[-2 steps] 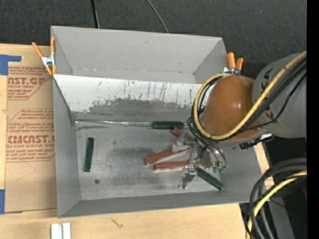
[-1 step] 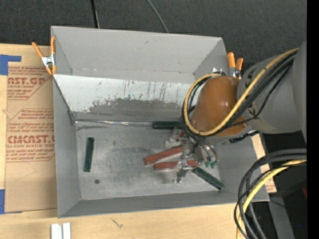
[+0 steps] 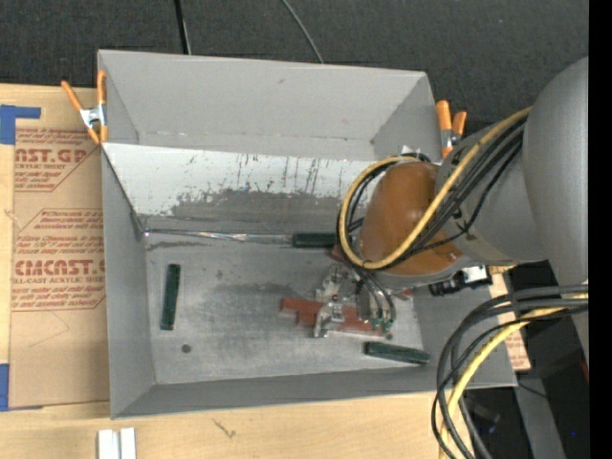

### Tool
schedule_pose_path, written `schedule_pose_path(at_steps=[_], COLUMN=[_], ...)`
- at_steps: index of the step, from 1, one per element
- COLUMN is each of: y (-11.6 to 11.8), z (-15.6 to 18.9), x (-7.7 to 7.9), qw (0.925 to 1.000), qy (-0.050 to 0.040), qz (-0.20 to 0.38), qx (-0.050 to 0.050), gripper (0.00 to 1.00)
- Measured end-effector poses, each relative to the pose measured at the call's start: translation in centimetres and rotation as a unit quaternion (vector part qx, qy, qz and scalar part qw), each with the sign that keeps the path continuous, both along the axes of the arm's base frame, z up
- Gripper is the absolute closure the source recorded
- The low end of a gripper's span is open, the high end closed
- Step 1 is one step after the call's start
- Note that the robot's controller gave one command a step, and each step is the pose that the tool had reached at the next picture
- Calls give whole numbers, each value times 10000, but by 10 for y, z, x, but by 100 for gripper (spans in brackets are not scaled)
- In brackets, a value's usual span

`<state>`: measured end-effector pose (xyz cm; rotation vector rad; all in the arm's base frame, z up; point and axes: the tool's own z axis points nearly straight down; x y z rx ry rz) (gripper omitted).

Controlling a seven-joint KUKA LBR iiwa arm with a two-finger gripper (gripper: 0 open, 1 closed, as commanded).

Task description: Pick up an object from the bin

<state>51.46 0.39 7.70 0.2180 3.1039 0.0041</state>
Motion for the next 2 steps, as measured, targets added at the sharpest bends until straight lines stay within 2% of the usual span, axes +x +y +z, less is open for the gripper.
schedule_pose_path(at_steps=[1, 2], y=[0, 7], z=[0, 119], x=[0, 9], qw=[10000, 9999], qy=[0, 150], qz=[0, 69], qx=[0, 0], gripper=[100, 100])
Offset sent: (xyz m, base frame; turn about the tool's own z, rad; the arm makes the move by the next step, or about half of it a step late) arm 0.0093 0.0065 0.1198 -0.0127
